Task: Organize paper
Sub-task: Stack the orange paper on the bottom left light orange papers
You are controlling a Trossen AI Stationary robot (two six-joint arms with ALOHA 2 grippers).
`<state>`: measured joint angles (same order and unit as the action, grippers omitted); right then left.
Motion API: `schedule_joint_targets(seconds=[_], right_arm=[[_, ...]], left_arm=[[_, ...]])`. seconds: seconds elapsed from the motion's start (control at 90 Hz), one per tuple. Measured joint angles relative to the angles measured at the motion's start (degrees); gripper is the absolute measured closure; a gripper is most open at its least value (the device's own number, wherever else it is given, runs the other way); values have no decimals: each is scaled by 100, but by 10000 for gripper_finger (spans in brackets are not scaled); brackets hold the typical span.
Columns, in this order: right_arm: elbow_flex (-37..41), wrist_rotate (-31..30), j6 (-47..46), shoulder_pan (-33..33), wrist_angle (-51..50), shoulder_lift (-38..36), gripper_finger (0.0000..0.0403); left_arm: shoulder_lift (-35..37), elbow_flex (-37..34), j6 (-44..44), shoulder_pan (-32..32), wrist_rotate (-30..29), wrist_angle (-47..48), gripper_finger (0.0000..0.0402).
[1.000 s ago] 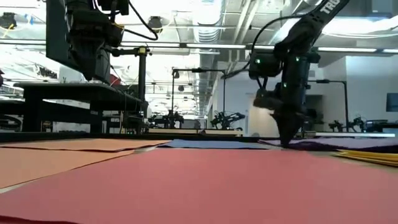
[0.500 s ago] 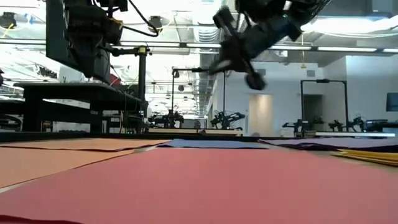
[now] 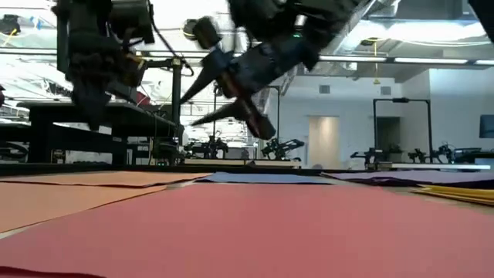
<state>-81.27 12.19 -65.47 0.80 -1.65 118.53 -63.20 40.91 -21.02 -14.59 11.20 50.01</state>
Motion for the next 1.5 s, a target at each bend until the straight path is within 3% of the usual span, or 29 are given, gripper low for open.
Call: schedule_joint_targets(seconds=[0.078,0.244,0.522,0.944,1.178,1.5], right_arm=[[-546,-44,77,3,-567,395,266],[-1386,-64,-309,4,-793,1182,266],[-1816,-99,-831,-33,-1087,1666,267],[-1893,-128,-994,-103,-1519,1595,267],[-2214,-65,-824,-163,-2371,1601,267],[-2232,-177,-1156,-168,-1834,1682,267]], left_arm=[[0,-361,-30,2,44,-410,283],[0,-1079,-125,-7,28,-1453,283],[17,-1930,-333,3,59,-2191,283],[7,-1974,-286,7,57,-2312,283],[-11,-1977,-229,7,46,-2286,283],[-15,-1981,-199,7,39,-2295,283]])
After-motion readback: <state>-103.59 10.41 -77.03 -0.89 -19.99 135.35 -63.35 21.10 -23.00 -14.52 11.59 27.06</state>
